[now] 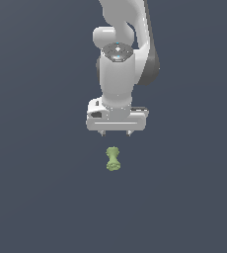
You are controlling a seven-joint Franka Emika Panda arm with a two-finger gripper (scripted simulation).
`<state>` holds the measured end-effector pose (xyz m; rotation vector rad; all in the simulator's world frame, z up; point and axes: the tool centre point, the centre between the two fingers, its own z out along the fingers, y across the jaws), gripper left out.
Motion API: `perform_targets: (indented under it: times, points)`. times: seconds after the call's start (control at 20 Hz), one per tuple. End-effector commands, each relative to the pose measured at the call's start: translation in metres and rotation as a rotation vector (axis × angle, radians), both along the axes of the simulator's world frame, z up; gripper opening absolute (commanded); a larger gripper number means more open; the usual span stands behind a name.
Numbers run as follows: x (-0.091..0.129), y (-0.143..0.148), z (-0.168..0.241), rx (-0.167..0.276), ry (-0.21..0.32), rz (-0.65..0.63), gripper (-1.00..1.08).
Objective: Pick up the object and move it to a goal position.
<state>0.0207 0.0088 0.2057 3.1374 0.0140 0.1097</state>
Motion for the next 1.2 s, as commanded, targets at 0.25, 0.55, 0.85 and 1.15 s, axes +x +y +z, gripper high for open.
perform_targets:
  times: [0.25,0.55,0.85,1.15]
  points:
    - [-0.001,0.004,-0.001,-0.006,0.002,0.027,1.00]
    - [-0.004,0.010,-0.001,-0.017,0.006,0.074,1.00]
    - [-0.002,0.009,-0.005,-0.016,0.009,0.071,1.00]
    - [0.006,0.004,-0.024,-0.013,0.023,0.068,1.00]
